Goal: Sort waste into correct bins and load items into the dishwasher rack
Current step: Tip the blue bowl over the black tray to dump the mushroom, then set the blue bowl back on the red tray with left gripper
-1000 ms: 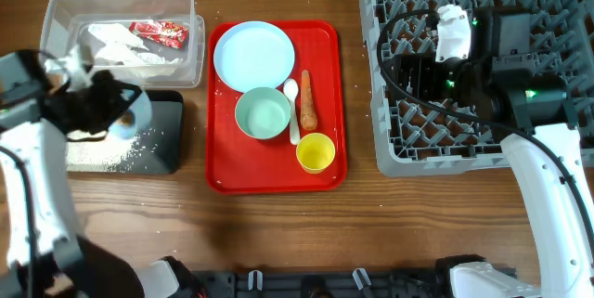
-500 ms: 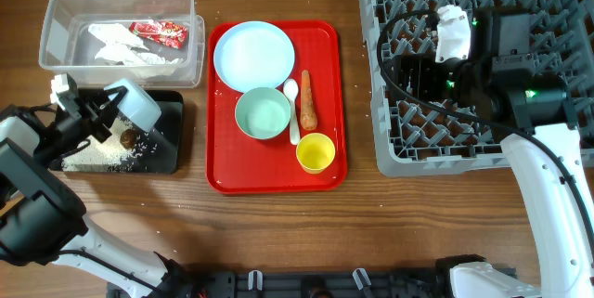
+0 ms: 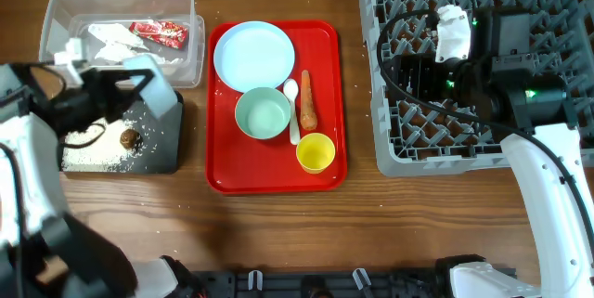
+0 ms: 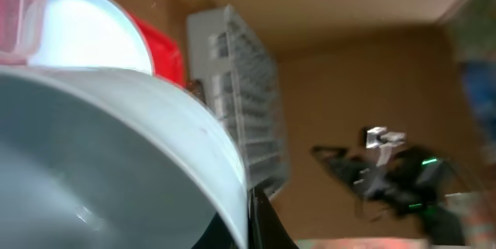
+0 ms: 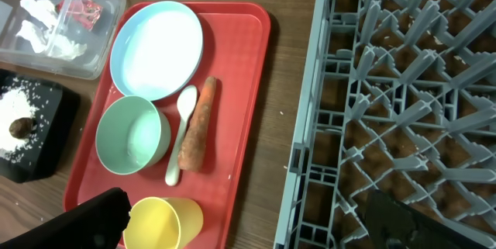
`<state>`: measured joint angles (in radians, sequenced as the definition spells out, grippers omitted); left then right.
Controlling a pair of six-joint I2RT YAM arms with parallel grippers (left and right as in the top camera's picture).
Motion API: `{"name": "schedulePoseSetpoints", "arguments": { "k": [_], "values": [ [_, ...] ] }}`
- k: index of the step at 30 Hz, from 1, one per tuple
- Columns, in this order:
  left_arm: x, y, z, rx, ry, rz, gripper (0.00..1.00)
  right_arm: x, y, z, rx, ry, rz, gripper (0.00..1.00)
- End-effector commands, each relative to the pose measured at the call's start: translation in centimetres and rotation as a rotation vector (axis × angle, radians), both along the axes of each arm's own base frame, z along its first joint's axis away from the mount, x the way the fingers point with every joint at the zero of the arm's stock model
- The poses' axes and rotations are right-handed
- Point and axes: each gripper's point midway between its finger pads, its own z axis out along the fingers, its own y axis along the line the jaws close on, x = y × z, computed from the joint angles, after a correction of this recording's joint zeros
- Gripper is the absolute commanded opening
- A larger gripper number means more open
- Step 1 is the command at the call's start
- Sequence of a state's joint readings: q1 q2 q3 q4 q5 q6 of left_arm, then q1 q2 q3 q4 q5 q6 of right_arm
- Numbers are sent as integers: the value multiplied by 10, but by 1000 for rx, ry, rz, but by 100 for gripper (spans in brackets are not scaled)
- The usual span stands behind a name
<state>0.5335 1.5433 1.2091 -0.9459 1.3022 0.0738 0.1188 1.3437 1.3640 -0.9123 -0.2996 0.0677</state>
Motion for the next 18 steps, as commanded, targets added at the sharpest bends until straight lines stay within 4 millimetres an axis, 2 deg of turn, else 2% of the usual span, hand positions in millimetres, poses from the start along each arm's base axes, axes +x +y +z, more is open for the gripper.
{"name": "schedulePoseSetpoints", "arguments": {
  "k": [1, 4, 7, 11, 14, 18],
  "values": [
    [-11, -24, -9, 281, 118, 38, 4, 1, 5, -1, 21, 11, 5, 100],
    [-33, -54, -24, 517, 198, -4, 4, 2, 5, -1, 21, 7, 5, 100],
    [-54, -77, -44, 649, 300, -64, 4, 1, 5, -1, 21, 8, 5, 100],
    [-77, -91, -74, 856, 411, -86, 4, 1, 5, -1, 21, 8, 5, 100],
    [-88, -96, -102, 965, 441, -85, 4, 2, 5, 0, 21, 5, 5, 100],
    [-94, -129, -141, 992, 354, -162, 4, 3, 5, 1, 21, -1, 5, 100]
  ]
}}
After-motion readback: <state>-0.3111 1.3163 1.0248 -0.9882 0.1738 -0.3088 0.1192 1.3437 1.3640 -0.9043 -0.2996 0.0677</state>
